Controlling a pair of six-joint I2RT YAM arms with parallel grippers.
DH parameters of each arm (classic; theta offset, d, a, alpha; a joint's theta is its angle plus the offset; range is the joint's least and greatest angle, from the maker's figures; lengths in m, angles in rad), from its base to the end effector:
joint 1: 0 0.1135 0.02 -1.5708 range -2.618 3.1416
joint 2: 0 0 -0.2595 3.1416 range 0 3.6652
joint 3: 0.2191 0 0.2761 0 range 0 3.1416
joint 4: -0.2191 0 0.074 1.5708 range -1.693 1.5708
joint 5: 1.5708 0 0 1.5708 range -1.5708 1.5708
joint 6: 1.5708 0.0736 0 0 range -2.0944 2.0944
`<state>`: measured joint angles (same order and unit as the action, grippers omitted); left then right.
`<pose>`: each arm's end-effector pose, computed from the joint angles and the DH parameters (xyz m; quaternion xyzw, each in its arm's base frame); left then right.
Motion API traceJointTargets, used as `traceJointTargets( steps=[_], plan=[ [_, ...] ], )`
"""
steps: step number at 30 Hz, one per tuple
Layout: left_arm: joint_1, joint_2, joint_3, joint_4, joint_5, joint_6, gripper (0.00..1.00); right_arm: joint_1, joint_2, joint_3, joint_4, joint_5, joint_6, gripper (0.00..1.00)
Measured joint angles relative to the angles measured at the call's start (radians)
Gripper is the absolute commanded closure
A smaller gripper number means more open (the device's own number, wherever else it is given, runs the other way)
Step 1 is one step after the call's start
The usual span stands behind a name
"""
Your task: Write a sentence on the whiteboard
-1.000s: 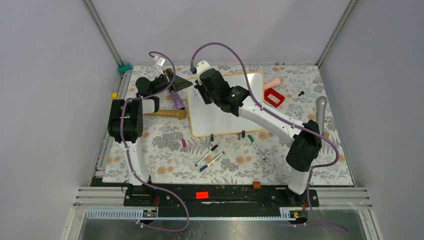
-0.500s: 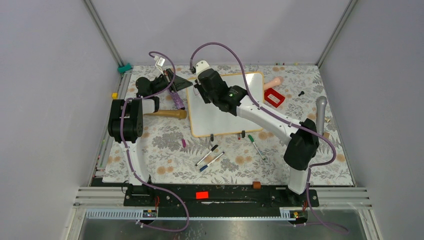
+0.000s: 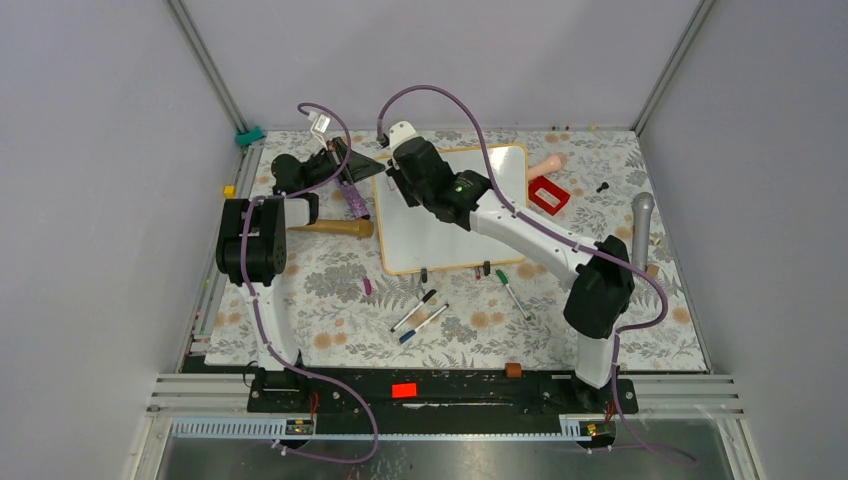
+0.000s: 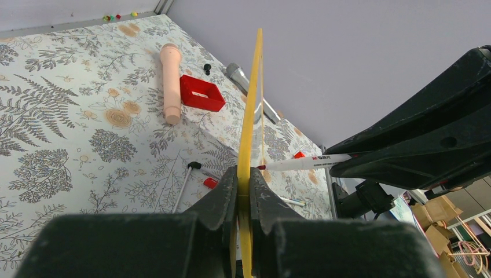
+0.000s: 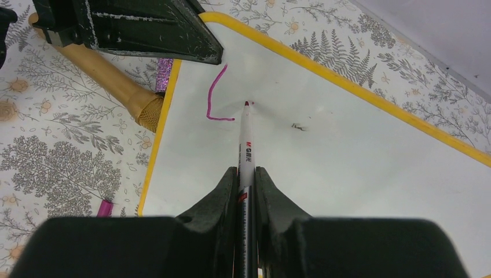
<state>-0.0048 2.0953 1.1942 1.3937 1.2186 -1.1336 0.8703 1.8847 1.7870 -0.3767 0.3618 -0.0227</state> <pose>0.4515 -0.0713 0.2111 0.1898 0.6184 -0.6268 0.4344 0.3430 0.3664 0.3285 -0.2779 0.7977 0.0708 0.5304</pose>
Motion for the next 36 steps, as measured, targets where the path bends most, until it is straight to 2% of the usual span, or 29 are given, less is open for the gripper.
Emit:
traceJointTargets(
  steps=[21,36],
  plan=[
    [0.0,0.0,0.0,0.0,0.0,0.0,0.99,0.0,0.013,0.017,-0.092,-0.049,-0.003,1.0],
    [0.0,0.0,0.0,-0.001,0.0,0.001,1.0,0.0,0.018,0.048,-0.111,0.033,-0.006,1.0]
  ],
)
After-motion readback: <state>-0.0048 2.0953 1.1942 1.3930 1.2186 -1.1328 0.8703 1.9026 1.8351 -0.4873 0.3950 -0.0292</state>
